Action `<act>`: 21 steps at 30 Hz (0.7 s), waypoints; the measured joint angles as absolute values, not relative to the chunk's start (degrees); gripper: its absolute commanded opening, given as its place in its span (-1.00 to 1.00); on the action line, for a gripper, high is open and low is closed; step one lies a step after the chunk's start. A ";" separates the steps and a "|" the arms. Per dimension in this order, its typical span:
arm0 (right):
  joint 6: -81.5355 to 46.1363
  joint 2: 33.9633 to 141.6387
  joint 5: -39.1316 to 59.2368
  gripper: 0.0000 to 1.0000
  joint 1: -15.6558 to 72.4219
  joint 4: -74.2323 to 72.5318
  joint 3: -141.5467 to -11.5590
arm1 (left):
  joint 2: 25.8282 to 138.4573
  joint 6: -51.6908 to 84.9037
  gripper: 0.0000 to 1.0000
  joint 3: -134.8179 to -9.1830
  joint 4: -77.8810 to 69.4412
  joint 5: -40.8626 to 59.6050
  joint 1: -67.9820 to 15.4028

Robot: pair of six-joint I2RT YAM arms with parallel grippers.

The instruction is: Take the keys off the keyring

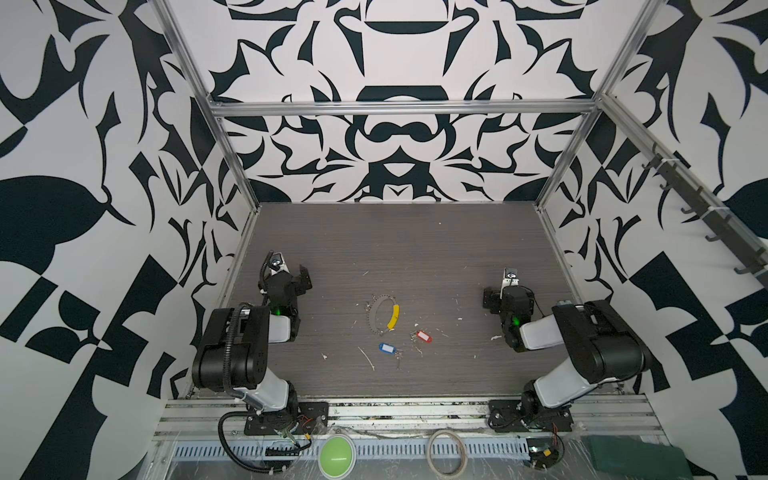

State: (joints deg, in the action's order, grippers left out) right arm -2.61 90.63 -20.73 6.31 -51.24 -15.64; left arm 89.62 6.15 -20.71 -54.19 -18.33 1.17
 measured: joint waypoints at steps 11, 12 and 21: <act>-2.81 89.69 -20.78 1.00 6.09 -53.47 -17.78 | 89.62 6.17 0.98 -20.71 -54.19 -18.33 1.17; -2.81 89.69 -20.78 1.00 6.09 -53.47 -17.78 | 89.62 6.15 0.98 -20.71 -54.19 -18.35 1.17; -2.37 89.73 -18.79 1.00 6.09 -52.90 -18.83 | 89.62 6.15 0.98 -20.71 -54.19 -18.33 1.17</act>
